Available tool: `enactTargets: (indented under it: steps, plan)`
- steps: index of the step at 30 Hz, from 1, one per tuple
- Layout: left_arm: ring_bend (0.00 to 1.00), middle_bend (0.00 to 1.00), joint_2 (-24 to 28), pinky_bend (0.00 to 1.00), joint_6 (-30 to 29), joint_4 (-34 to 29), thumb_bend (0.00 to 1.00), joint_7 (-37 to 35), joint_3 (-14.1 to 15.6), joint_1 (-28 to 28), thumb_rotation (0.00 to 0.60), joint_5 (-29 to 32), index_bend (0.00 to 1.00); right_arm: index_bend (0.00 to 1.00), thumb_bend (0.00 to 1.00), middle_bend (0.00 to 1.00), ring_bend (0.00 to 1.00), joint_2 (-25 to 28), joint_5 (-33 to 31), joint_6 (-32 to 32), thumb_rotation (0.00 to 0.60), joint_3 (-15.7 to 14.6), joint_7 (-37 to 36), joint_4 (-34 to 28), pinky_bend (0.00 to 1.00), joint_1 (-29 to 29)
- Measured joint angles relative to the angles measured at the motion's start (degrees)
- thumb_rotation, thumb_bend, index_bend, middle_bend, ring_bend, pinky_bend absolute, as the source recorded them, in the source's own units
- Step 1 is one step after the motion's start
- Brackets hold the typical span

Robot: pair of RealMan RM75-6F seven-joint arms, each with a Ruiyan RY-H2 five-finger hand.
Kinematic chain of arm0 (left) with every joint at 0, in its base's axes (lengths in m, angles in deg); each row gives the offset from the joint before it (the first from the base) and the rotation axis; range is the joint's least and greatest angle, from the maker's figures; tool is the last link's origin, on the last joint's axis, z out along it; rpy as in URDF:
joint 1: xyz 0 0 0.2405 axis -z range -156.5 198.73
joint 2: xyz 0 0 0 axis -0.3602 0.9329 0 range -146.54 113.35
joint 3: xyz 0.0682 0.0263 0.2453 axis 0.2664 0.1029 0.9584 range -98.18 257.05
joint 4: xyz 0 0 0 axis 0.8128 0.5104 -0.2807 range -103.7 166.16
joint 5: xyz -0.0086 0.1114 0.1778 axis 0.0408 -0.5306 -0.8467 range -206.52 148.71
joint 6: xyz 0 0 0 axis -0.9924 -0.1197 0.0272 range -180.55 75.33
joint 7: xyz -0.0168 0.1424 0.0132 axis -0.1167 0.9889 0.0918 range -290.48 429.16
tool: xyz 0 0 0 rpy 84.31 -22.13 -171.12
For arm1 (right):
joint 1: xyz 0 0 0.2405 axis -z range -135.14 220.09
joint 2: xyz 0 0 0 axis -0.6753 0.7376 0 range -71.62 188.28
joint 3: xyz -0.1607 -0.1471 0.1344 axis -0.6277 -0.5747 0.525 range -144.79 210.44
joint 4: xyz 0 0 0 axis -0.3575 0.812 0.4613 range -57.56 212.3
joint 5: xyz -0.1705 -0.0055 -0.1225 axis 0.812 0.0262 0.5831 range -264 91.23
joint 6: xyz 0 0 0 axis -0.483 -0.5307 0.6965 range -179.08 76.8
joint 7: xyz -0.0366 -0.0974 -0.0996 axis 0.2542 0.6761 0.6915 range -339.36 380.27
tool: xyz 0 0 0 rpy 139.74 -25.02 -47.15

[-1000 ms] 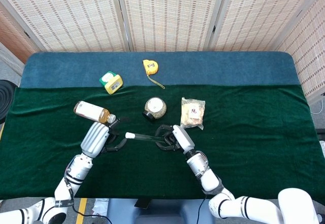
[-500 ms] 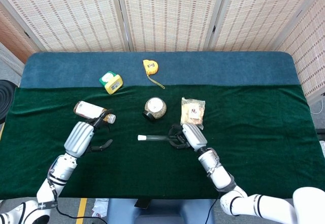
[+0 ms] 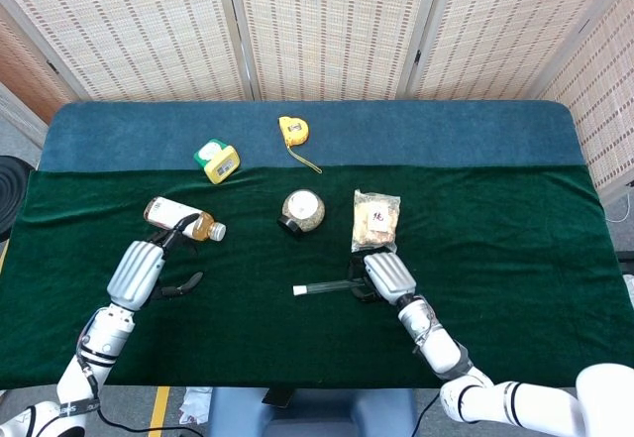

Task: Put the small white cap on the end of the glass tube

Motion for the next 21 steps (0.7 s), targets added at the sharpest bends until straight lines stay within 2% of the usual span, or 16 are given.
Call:
enactTargets:
  steps: [7, 12, 17, 19, 21]
  plan:
    - [0.34, 0.50, 0.1, 0.35, -0.6, 0.0, 0.34, -0.4, -0.1, -0.7, 0.600, 0.0, 0.11, 0.33, 0.58, 0.92, 1.00, 0.3, 1.4, 1.4, 0.600, -0.5, 0.6, -0.3, 1.00, 0.8]
    - [0.33, 0.48, 0.6, 0.35, 0.6, -0.4, 0.34, 0.5, 0.1, -0.9, 0.600, 1.2, 0.11, 0.24, 0.58, 0.91, 1.00, 1.0, 2.1, 2.4, 0.600, -0.8, 1.2, -0.8, 1.00, 1.3]
    - [0.29, 0.45, 2.3, 0.32, 2.2, -1.3, 0.34, 4.6, 0.1, -1.1, 0.600, 4.2, 0.16, 0.20, 0.58, 0.90, 1.00, 3.7, 4.2, 5.1, 0.600, -1.0, 2.2, -2.7, 1.00, 2.3]
    - [0.29, 0.45, 3.3, 0.31, 2.5, -1.5, 0.34, 6.6, 0.0, -1.5, 0.600, 6.1, 0.19, 0.20, 0.58, 0.86, 0.98, 5.8, 5.4, 7.0, 0.600, -1.1, 2.9, -4.2, 1.00, 3.0]
    - [0.29, 0.44, 4.1, 0.28, 2.3, -1.3, 0.34, 8.3, -0.1, -2.2, 0.600, 7.6, 0.20, 0.24, 0.58, 0.76, 0.90, 8.1, 6.3, 8.6, 0.600, -1.3, 3.7, -5.9, 0.98, 3.7]
